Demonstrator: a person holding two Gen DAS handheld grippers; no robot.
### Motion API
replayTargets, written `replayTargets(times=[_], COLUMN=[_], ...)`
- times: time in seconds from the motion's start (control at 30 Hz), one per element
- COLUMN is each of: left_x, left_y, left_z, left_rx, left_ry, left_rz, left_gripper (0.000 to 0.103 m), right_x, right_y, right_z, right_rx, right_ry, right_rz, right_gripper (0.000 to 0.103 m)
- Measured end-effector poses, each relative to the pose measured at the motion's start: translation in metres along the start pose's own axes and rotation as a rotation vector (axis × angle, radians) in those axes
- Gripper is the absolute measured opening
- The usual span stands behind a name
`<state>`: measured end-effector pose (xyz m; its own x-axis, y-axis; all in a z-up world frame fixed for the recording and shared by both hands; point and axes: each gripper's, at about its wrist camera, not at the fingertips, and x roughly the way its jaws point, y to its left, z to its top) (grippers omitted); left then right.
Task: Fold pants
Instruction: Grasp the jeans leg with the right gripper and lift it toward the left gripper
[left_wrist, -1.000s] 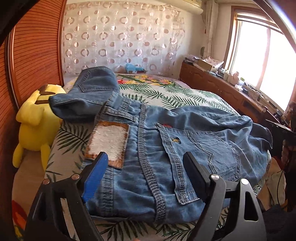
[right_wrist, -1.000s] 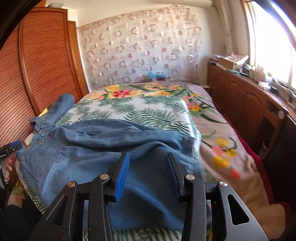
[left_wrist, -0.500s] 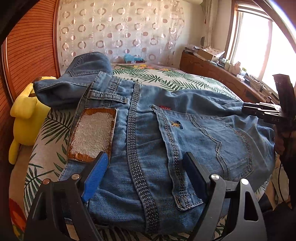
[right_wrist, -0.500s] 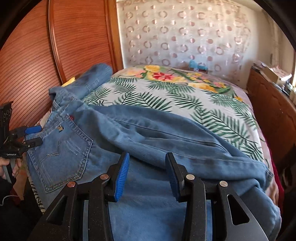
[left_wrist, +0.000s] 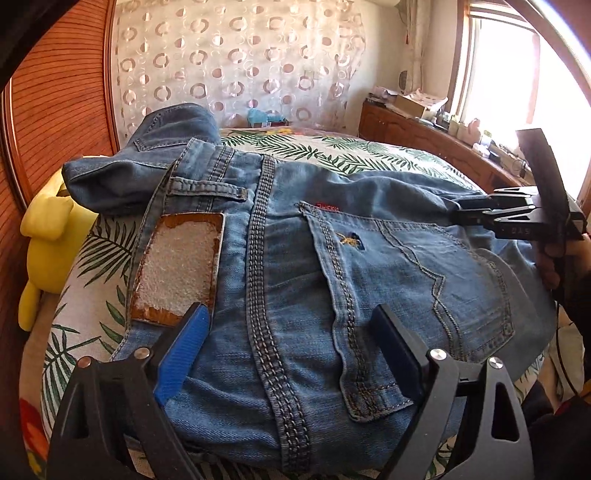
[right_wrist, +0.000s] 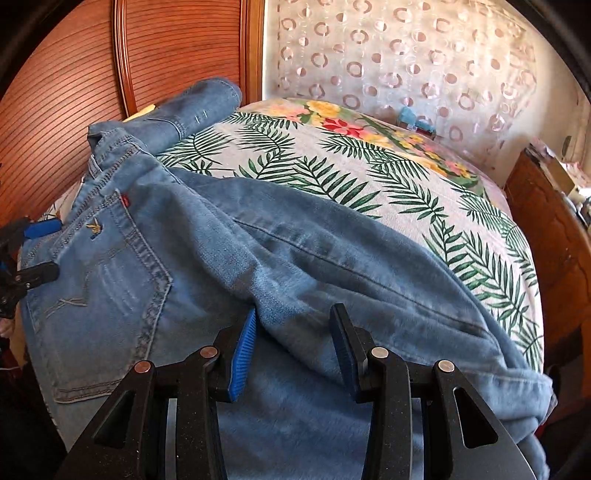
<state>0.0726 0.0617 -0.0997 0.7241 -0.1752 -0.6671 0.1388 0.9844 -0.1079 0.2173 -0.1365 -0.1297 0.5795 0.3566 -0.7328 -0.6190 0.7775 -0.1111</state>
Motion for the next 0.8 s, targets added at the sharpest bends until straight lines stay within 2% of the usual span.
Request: replayTargets(times=[0.03,0.07,0.1,0.23,0.43,0.6,0.7,0.8], left_x=[0.001,0.001,0.001,-0.002,-0.019,-0.032,-0.036,-0.035], left_y=[0.000,0.000,-0.001,0.000,0.013,0.027,0.033,0.037], left_z=[0.001,0.001,0.001,0.003,0.009,0.019,0.024,0.030], left_rx=[0.000,0.002,0.004,-0.006,-0.073,-0.097,-0.102,-0.102], left_ry=[0.000,0.000,0.002,0.012,-0.043,-0.091,-0.109,-0.120], left_rz=[-0.001,0.001,0.004,0.005,0.038,0.073,0.083,0.084], left_gripper=[0.092,0.092,0.092,0.092,0.092,0.092,0.092,0.092], right_x=[0.002,0.004,0.003,-0.006,-0.033,-0.053,-0.050,-0.021], right_y=[0.000,0.001,0.003,0.003,0.006,0.019,0.021,0.023], right_z=[0.002,0.003,0.003,0.011,0.046,0.079,0.088,0.087], right_rx=[-0.007,-0.016,-0.026,-0.050,-0.073,-0.122,-0.130,-0.137], right_ry=[0.004,0.006,0.009,-0.008,-0.114,-0.201,-0.206,-0.140], right_rz=[0.000,0.000,0.005,0.002,-0.018,-0.069,-0.083,-0.106], right_gripper=[0.030,0.016,0.010,0.003,0.001,0.001,0.001,0.001])
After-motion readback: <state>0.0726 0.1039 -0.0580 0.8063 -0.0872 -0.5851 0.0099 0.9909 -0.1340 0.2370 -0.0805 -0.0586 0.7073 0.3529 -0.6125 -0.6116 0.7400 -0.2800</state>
